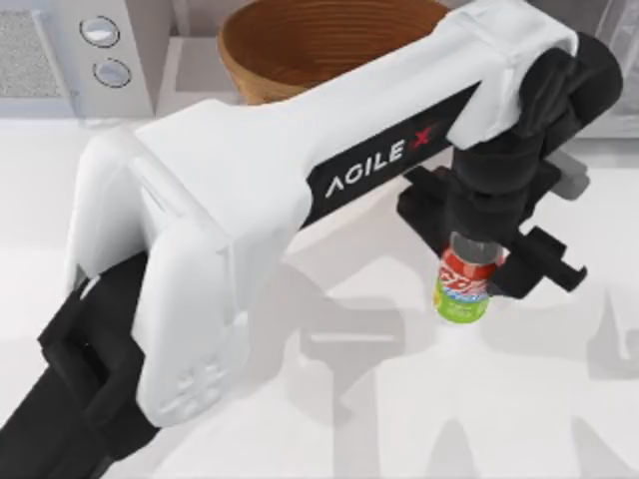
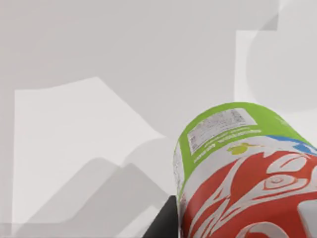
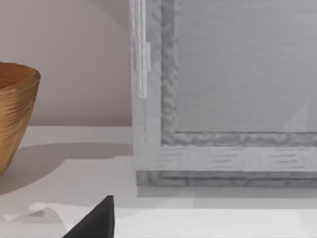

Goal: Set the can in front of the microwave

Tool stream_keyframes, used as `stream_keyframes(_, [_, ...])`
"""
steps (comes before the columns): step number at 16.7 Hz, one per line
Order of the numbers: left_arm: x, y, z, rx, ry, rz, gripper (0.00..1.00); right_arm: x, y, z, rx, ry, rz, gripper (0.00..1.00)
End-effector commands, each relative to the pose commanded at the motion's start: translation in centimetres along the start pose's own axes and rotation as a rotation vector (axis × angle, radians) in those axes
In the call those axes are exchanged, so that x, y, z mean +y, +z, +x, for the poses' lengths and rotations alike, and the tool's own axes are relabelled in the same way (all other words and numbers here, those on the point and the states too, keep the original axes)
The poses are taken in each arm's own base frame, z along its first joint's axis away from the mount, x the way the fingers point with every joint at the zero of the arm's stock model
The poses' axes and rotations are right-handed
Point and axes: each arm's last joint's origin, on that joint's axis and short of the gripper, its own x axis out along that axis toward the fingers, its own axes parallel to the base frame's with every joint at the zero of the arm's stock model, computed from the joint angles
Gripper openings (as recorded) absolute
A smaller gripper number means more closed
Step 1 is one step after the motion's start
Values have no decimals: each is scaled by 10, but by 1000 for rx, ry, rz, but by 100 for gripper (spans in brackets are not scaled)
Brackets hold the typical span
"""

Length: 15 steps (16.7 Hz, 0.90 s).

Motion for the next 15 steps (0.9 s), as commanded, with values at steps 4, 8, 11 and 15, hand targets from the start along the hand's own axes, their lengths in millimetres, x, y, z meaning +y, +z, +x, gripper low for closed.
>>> stream_keyframes(4, [7, 0, -1, -1, 9, -3, 0, 0, 0, 0, 0, 0, 0, 100])
stream_keyframes(8, [80, -10, -13, -7, 83, -66, 0, 0, 0, 0, 0, 0, 0, 100])
stream_keyframes(11, [170, -38, -28, -8, 146, -179, 0, 0, 0, 0, 0, 0, 0, 100])
stream_keyframes(15, [293, -113, -41, 10, 183, -400, 0, 0, 0, 0, 0, 0, 0, 100])
